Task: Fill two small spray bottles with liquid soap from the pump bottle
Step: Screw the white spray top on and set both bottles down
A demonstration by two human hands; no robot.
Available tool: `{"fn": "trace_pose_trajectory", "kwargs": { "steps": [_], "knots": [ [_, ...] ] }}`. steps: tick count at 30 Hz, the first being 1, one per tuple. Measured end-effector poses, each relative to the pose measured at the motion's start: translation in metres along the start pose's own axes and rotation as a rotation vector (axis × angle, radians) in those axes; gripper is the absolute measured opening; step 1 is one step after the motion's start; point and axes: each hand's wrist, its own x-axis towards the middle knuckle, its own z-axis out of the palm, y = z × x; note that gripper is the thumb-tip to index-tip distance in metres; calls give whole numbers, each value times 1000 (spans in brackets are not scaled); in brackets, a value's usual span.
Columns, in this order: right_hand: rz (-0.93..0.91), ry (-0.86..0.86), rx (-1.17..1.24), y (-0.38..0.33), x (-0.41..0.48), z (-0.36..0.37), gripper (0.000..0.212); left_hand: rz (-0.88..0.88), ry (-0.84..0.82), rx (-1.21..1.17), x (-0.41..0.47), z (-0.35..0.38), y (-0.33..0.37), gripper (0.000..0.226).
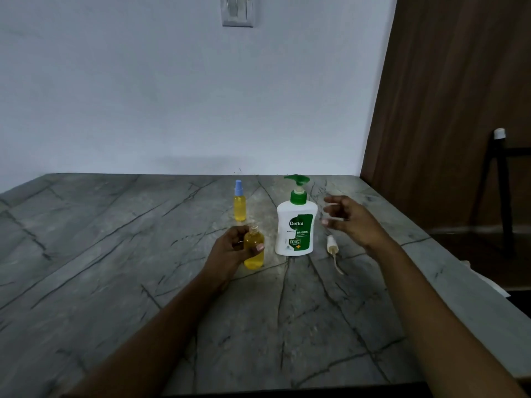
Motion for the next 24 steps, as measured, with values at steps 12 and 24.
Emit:
{"fn": "trace_pose_trajectory", "kwargs": {
  "steps": [12,24],
  "knots": [
    [268,109,-720,28,-14,27,57,2,-34,-18,0,-1,1,45],
    [399,85,-212,9,-28,14,20,30,-95,68,-1,-5,3,50]
  ]
}}
